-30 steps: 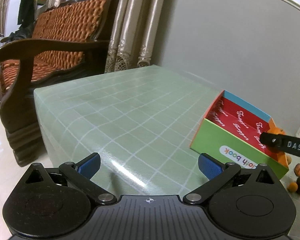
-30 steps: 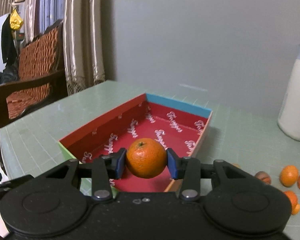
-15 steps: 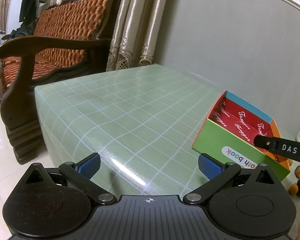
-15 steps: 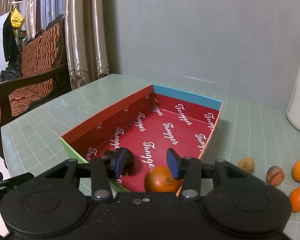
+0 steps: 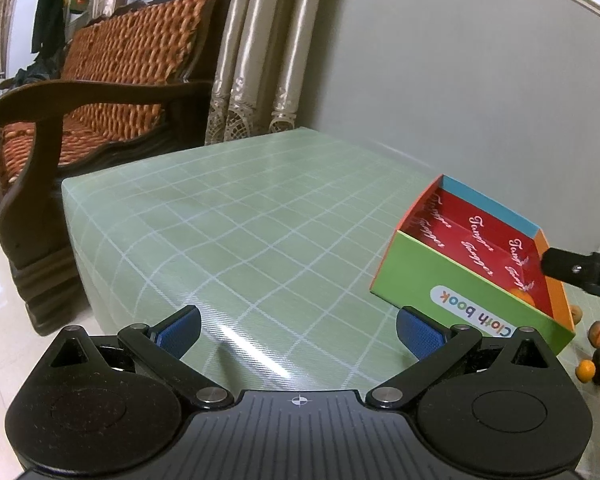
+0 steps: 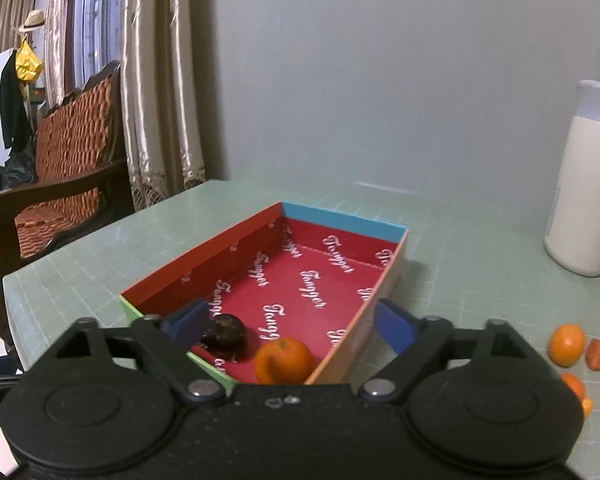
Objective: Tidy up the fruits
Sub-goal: 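Carry the mandarin with the right tool into the box and release, then reach the left tool to the small kumquat and close on it, then carry the kumquat with the left tool into the box and release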
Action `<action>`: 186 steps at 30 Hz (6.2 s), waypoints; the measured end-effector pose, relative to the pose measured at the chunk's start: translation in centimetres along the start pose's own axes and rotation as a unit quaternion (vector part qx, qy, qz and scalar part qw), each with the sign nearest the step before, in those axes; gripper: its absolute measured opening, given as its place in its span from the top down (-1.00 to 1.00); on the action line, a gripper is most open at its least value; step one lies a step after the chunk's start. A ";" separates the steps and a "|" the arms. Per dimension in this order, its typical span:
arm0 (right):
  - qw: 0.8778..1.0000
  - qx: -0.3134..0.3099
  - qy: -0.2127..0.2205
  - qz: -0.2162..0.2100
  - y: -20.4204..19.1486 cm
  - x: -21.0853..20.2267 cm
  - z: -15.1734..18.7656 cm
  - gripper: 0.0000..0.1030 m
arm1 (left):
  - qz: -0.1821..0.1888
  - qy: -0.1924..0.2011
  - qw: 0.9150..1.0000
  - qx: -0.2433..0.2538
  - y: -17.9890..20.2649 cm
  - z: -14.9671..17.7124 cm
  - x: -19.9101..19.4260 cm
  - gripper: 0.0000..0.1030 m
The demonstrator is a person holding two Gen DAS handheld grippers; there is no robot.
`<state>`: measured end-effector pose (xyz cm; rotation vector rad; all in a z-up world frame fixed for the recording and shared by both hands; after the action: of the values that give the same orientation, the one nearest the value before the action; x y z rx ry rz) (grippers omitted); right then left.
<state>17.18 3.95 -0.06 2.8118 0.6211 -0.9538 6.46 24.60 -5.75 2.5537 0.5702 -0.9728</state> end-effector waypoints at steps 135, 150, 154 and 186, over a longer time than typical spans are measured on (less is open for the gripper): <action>0.917 0.337 0.048 0.210 29.9 -12.3 12.2 -1.00 | 0.029 0.064 0.975 0.209 20.4 -1.3 -1.7 0.56; 0.931 0.294 0.025 0.216 27.5 -9.6 10.9 -1.00 | -0.030 0.057 0.989 0.136 13.7 -3.9 2.3 0.56; 0.935 0.282 0.021 0.213 26.5 -8.8 10.3 -1.00 | -0.038 0.061 0.990 0.125 12.7 -4.5 2.8 0.56; 0.989 0.125 0.003 0.075 13.4 -1.9 5.8 -1.00 | 0.008 0.092 0.990 0.103 11.2 -4.7 1.3 -0.44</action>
<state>18.12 -10.26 -3.91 3.0247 0.3023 -1.0623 15.29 17.43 -1.42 2.8489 0.5204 -0.8354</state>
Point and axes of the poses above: each gripper's, at about its wrist camera, not at the fingertips, and x roughly the way its jaws point, y to its right, z to its underside, the point moved 9 cm from there along x, roughly the way its jaws point, and after that the axes turned 11 degrees about -y, right-handed, at the moved point
